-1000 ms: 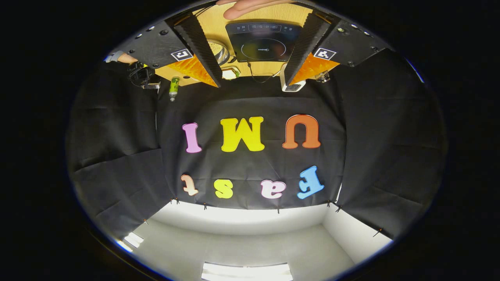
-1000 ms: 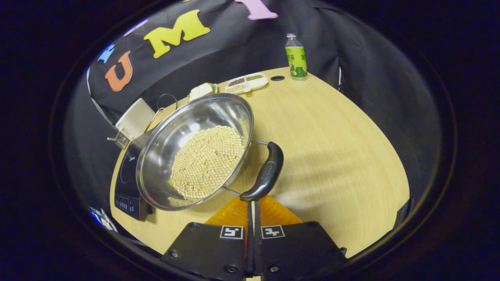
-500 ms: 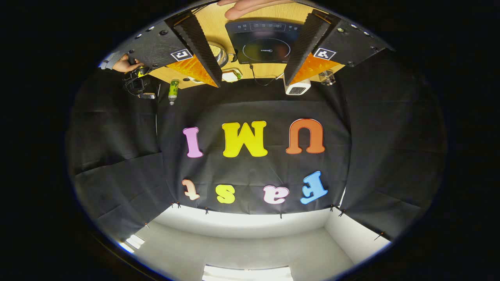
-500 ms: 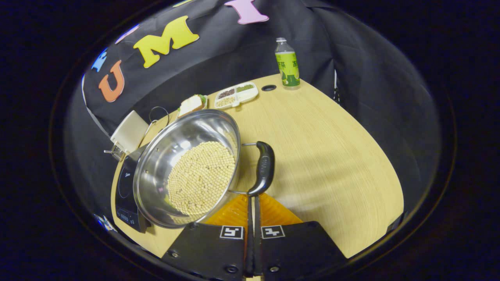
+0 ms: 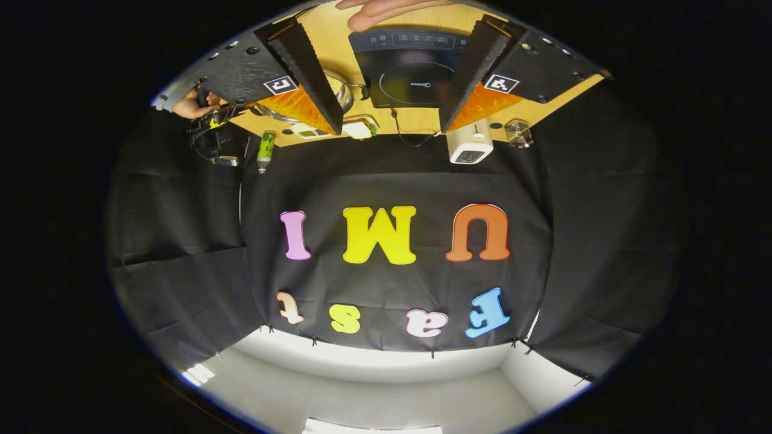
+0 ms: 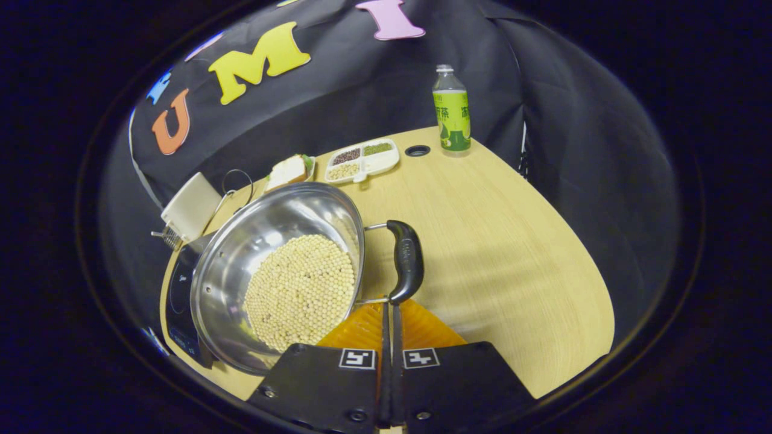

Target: First push the handle of the pot to place it horizontally, then grasp the pot with both hands and set it on the induction cooktop.

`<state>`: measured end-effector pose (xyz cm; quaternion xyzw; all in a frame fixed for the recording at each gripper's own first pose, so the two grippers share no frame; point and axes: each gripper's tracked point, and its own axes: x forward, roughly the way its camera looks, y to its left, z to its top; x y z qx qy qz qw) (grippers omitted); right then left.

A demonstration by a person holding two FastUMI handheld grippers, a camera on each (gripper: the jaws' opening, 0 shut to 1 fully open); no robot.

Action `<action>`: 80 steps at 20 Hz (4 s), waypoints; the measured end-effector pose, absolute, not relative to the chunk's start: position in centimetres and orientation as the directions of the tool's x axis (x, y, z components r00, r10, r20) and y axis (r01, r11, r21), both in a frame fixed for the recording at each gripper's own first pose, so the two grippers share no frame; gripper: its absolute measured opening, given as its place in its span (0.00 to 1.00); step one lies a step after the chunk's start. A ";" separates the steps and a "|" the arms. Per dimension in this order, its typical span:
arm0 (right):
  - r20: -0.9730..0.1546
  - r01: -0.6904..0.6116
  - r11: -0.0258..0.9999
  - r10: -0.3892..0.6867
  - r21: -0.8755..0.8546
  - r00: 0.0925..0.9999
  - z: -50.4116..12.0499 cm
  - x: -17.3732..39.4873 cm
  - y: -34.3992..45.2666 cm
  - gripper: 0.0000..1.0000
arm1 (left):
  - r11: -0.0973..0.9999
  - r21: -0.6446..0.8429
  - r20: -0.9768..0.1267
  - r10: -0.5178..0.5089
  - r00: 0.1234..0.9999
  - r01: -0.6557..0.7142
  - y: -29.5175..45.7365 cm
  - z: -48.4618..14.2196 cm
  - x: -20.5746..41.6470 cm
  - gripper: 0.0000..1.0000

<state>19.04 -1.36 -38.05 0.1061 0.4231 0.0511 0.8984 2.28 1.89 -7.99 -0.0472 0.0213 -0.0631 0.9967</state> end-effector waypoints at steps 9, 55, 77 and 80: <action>-0.661 -0.063 0.975 0.191 0.213 0.726 -35.9 21.8 -3.2 0.00 | 0.984 -0.167 -0.095 -0.076 0.993 0.060 3.3 -9.6 7.1 0.95; -0.721 -0.260 0.949 0.304 0.176 0.622 -37.1 27.8 -2.0 0.85 | 0.999 -0.022 -0.790 -0.035 0.612 0.030 -9.9 -34.9 20.8 0.75; -0.713 -0.138 0.981 0.192 0.134 0.675 -27.5 19.5 -1.0 0.55 | 0.986 -0.125 -0.715 -0.169 0.679 0.114 -8.6 -27.5 17.2 0.57; -0.702 -0.158 0.979 0.200 0.125 0.684 -24.9 18.1 2.6 0.55 | 0.987 -0.110 -0.696 -0.161 0.700 0.117 -5.0 -25.3 16.2 0.57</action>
